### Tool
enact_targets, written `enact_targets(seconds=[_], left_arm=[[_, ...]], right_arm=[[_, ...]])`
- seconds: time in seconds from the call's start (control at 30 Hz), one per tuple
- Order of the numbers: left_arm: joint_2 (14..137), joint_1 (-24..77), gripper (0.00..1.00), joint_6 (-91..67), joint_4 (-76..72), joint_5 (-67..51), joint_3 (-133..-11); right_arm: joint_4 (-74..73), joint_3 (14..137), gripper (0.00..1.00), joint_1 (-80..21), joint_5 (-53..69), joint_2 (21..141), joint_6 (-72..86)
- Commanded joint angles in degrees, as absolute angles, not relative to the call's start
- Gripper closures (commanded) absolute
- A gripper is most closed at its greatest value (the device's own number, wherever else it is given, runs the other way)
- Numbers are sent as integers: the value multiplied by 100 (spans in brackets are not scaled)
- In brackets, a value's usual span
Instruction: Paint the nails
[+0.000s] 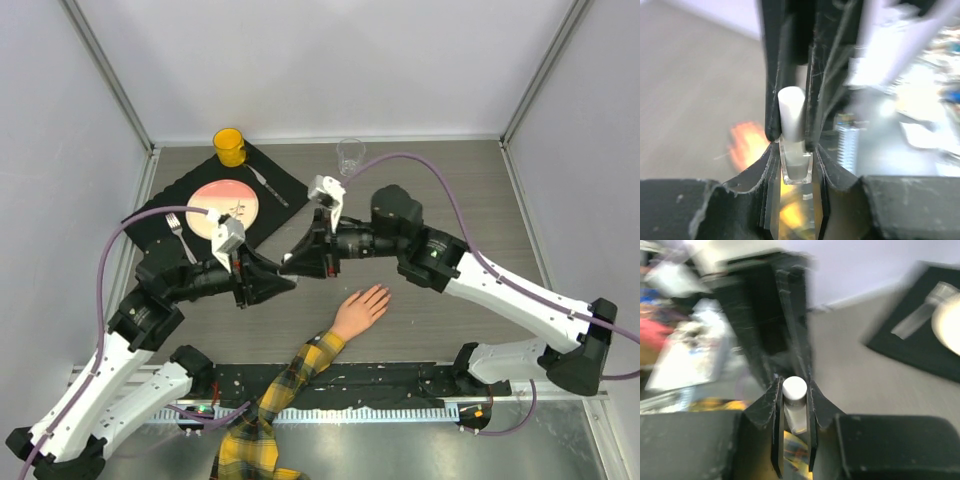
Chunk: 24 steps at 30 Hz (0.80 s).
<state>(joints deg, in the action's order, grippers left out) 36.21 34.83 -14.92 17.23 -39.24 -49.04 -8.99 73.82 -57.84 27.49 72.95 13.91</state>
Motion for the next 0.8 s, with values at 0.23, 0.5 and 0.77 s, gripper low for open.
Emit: enact_targets(seconds=[0.23,0.5,0.77], left_arm=[[3542,3577,100,-1302,1405,-4923,-5440],[3542,3586,100,-492,2267,-1693,-5494],[3638,3586,100,-413,2215,-941,-5361]], right_arm=[[1963,6521,77,-5476,5469,7084,2491],[-1107,7339,38,-5458,1481,6786,1547],[-1160,7619,39,-6098,-666,6916,1732]])
